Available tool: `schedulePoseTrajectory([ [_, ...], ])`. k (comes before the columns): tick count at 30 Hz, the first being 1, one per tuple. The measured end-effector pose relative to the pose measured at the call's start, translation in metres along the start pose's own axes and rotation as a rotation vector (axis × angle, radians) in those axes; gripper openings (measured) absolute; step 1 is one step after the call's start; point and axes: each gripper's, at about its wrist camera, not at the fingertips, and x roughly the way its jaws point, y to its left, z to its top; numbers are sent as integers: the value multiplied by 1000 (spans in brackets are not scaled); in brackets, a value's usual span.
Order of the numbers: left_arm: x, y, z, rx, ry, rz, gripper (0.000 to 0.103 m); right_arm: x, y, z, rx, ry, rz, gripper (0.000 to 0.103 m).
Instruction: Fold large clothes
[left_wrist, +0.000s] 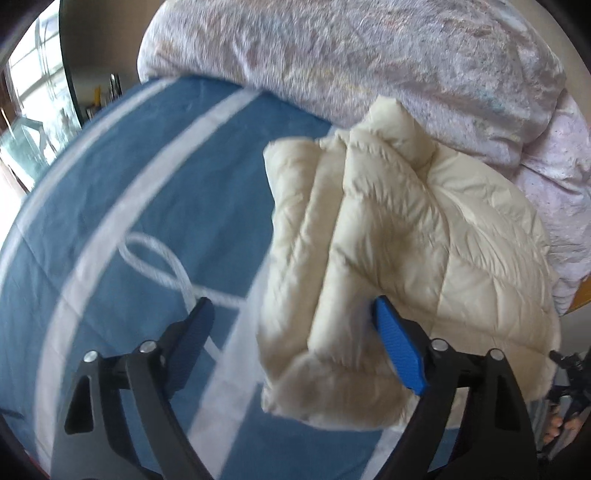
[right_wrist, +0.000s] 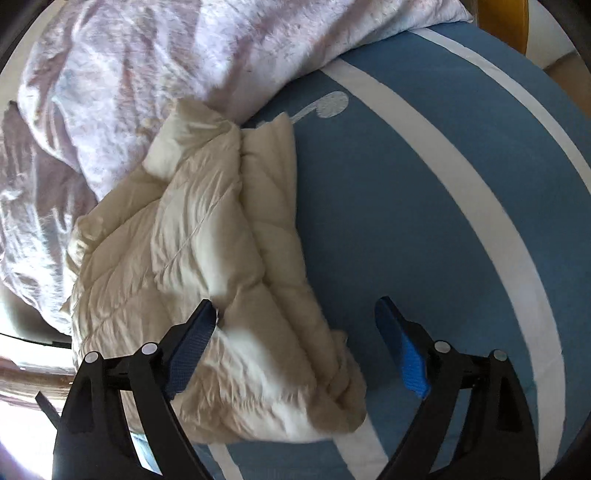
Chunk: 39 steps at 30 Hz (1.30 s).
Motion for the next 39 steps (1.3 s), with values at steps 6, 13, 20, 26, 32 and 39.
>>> schedulePoseTrajectory([
  [6, 10, -1, -23, -68, 17, -74, 57, -1, 3, -16, -11, 33, 39, 47],
  [13, 7, -19, -33, -4, -36, -14, 25, -19, 18, -37, 32, 7, 81, 22],
  [20, -16, -24, -35, 34, -77, 9, 13, -39, 29, -43, 19, -5, 110, 18],
  [26, -47, -5, -55, 27, -101, 1, 12, -57, 19, -63, 6, 11, 143, 17],
  [32, -72, 19, -84, 33, -93, 5, 12, -53, 21, -95, 4, 37, 160, 17],
  [39, -82, 38, -104, 24, -84, 8, 17, -59, 38, -121, -73, 8, 36, 28],
])
